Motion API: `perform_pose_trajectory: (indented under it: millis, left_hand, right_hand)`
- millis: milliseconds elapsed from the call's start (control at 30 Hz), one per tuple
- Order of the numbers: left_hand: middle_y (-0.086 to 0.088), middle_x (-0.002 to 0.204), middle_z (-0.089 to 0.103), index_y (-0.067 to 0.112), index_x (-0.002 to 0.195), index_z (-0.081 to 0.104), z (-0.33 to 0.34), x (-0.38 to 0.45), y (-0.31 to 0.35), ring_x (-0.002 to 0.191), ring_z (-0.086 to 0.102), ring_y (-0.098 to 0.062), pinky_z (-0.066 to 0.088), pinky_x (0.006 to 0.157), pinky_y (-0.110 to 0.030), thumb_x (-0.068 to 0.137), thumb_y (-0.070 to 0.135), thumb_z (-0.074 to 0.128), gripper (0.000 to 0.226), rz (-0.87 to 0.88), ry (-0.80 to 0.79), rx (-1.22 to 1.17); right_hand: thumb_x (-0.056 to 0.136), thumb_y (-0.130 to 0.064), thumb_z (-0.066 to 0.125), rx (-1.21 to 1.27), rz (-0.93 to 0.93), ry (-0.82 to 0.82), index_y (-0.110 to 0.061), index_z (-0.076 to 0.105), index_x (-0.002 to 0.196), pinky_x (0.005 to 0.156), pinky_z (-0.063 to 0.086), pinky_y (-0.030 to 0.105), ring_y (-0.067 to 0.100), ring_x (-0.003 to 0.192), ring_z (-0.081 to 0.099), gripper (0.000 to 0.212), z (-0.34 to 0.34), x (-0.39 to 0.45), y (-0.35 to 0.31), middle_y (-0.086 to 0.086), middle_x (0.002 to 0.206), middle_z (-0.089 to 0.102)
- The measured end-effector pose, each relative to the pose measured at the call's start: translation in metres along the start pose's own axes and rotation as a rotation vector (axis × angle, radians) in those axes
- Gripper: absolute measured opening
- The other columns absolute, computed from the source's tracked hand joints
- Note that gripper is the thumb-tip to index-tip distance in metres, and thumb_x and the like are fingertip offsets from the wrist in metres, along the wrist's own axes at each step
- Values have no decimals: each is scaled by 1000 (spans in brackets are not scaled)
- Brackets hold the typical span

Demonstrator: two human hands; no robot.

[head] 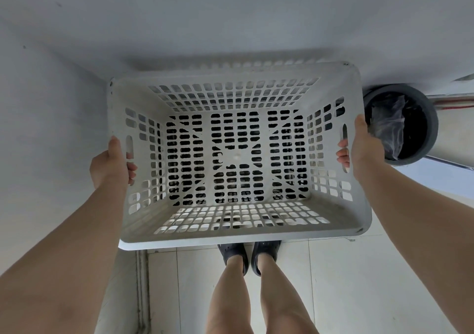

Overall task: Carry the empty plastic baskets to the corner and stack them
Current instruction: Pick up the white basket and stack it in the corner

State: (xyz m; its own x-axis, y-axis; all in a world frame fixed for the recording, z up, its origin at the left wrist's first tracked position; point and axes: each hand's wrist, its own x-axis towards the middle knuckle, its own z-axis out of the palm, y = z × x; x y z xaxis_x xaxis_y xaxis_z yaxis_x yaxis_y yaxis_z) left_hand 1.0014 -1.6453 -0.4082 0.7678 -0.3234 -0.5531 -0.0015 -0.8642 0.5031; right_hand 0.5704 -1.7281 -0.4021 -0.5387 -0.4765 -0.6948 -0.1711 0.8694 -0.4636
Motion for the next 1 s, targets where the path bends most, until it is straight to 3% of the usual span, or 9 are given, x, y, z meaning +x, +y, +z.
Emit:
perform_pose_trajectory:
  millis: [133,233,367,467,533,700,767,867,1000]
  left_hand:
    - [-12,72,62,5,84,60,-6,-1,2,54,51,-25,42,53,-32,95,49,34,52,-44,-51,-11]
    - [-19,106,65,3,117,58,-14,-19,-1,90,60,-35,41,74,-32,100,36,34,44,65,-30,94]
    - [-4,95,63,24,115,61,-31,-55,-34,88,58,-30,39,73,-30,101,27,39,27,152,-22,119]
    - [-17,125,64,11,128,61,-44,-63,-60,109,60,-38,45,76,-37,102,31,40,39,177,62,171]
    - [-16,127,64,10,131,60,-43,-64,-69,110,61,-34,45,74,-33,102,31,43,40,185,106,131]
    - [-13,126,65,14,135,57,-31,-64,-77,90,64,-27,37,52,-21,103,26,39,38,249,156,133]
    - [-16,113,69,12,130,60,-32,-62,-76,72,57,-23,29,49,-20,103,24,40,37,226,148,126]
    - [-14,82,63,6,104,65,-41,-64,-69,78,52,-32,26,52,-24,101,22,41,29,195,61,110]
    - [-6,141,49,14,145,37,-56,-90,-34,123,51,-31,42,86,-33,95,25,53,54,193,-77,173]
  right_hand:
    - [80,-77,38,50,19,-1,-8,58,77,55,41,29,20,52,50,72,1,-4,-1,8,64,58]
    - [87,-71,38,-13,-1,21,-8,56,98,53,38,27,19,49,47,66,-3,-17,-4,5,60,59]
    - [101,-45,32,-302,-268,85,-1,53,120,81,39,35,33,97,56,52,-17,-50,19,17,102,59]
    - [103,-30,33,-290,-331,131,-4,50,99,73,31,33,34,90,53,31,-20,-56,51,12,81,51]
    - [103,-28,33,-275,-341,169,-7,44,89,70,28,31,27,77,44,28,-20,-55,61,4,68,42]
    - [103,-34,34,-261,-409,228,-8,48,89,69,30,32,25,73,41,32,-16,-46,68,10,73,45]
    - [102,-32,37,-246,-427,211,0,50,91,69,29,32,24,75,39,36,-18,-45,69,15,79,45]
    - [100,-29,44,-189,-349,86,3,56,105,77,30,28,22,83,41,34,-25,-48,59,13,91,48]
    - [91,-37,58,-215,-117,-156,-7,52,130,96,40,39,32,114,53,49,-50,-67,41,11,127,56]
